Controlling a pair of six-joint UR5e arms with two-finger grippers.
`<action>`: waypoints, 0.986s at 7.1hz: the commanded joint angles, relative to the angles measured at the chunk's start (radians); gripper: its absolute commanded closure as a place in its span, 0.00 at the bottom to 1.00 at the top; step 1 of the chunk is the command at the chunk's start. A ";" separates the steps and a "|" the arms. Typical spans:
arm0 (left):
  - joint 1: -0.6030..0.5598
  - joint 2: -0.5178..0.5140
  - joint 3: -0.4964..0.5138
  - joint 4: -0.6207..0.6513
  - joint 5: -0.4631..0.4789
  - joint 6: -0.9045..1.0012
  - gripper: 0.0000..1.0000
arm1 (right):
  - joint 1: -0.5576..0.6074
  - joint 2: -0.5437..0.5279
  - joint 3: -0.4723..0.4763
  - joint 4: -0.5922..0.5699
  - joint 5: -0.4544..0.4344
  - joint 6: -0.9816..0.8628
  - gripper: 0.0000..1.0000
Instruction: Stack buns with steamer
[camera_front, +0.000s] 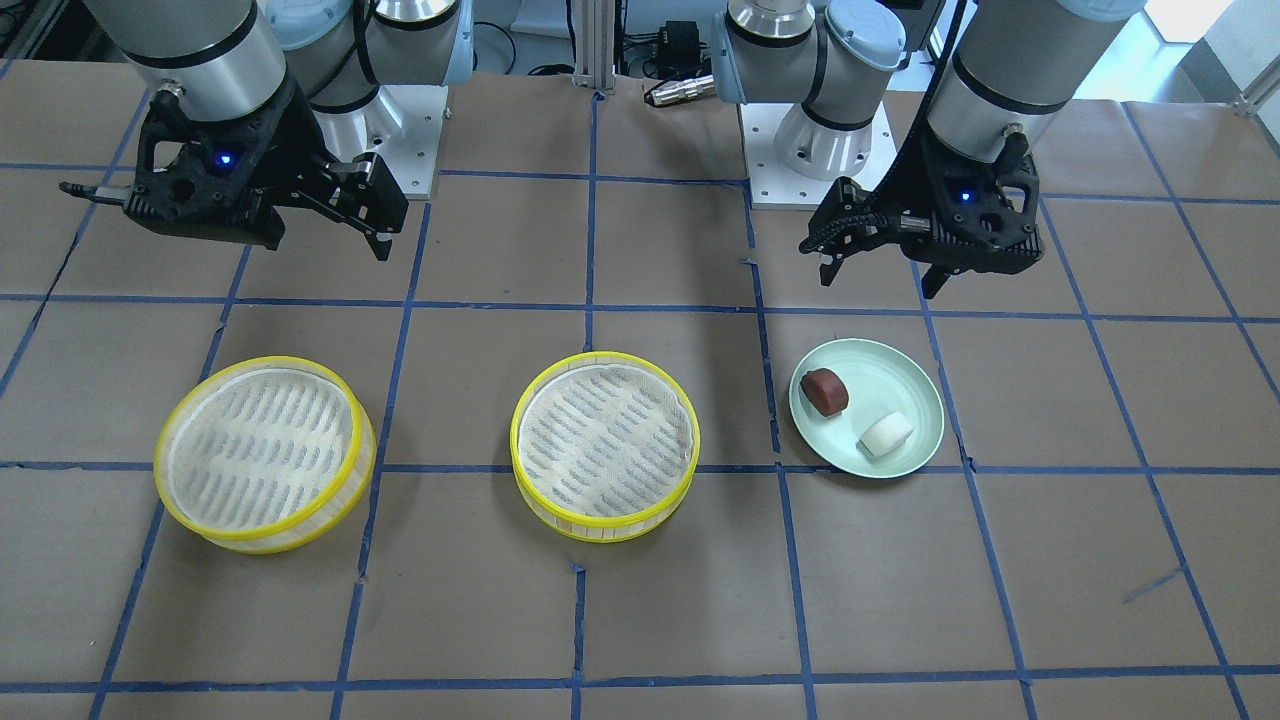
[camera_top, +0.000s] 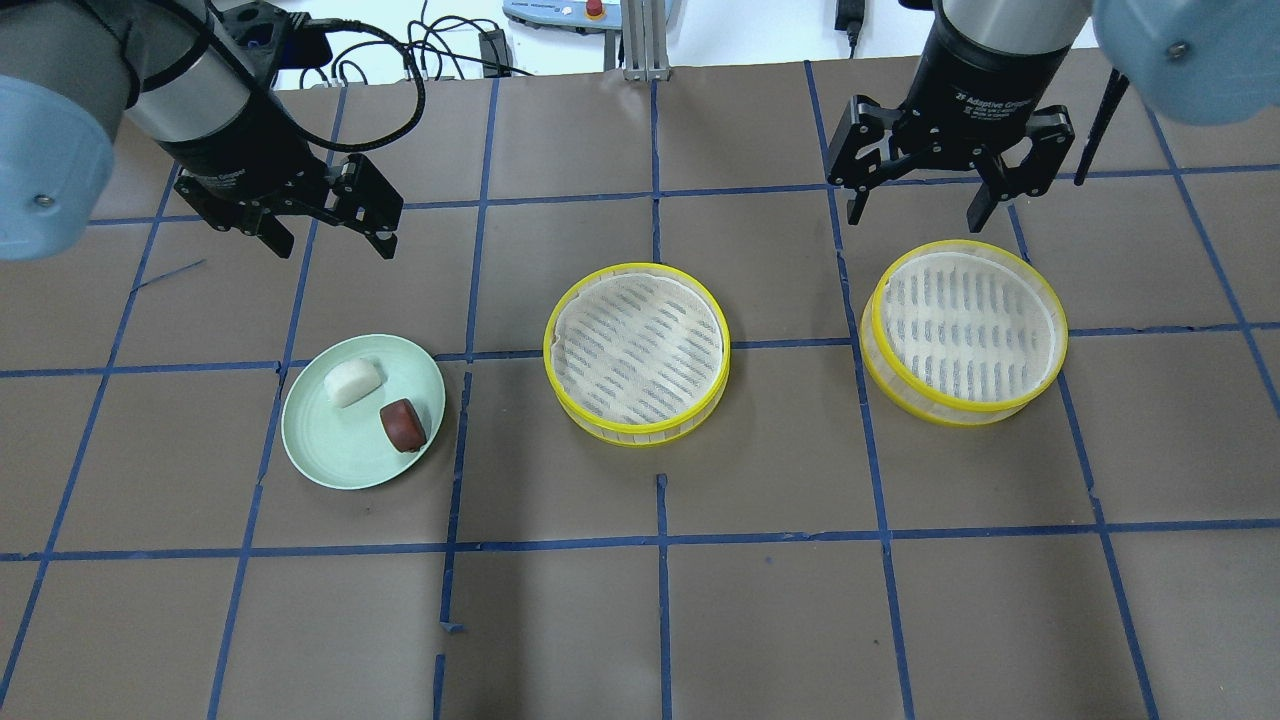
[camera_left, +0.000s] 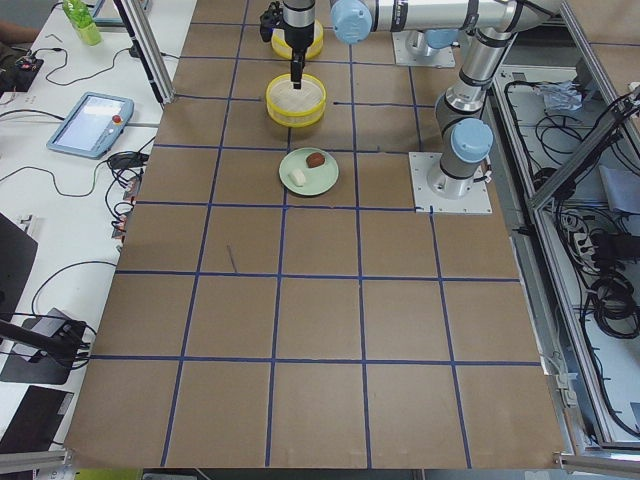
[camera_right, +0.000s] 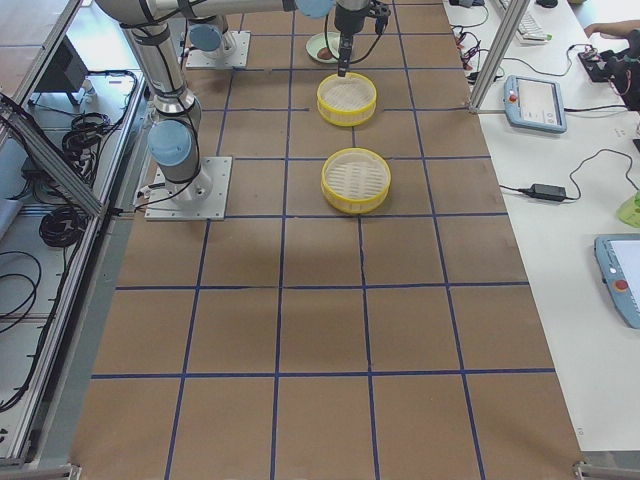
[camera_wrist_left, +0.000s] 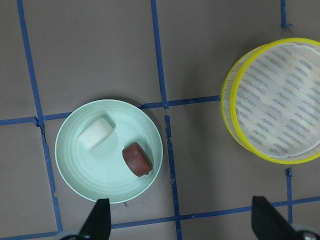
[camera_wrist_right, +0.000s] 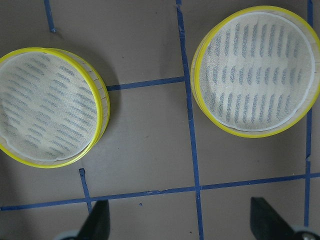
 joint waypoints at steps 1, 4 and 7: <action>0.000 -0.001 -0.001 -0.001 -0.001 -0.001 0.00 | 0.000 0.000 0.000 0.002 0.000 0.001 0.00; 0.029 -0.016 -0.024 0.006 0.011 0.031 0.00 | -0.002 0.002 0.002 0.003 -0.003 -0.002 0.00; 0.046 -0.163 -0.128 0.240 0.022 0.139 0.00 | -0.031 0.002 0.002 0.028 -0.057 -0.035 0.00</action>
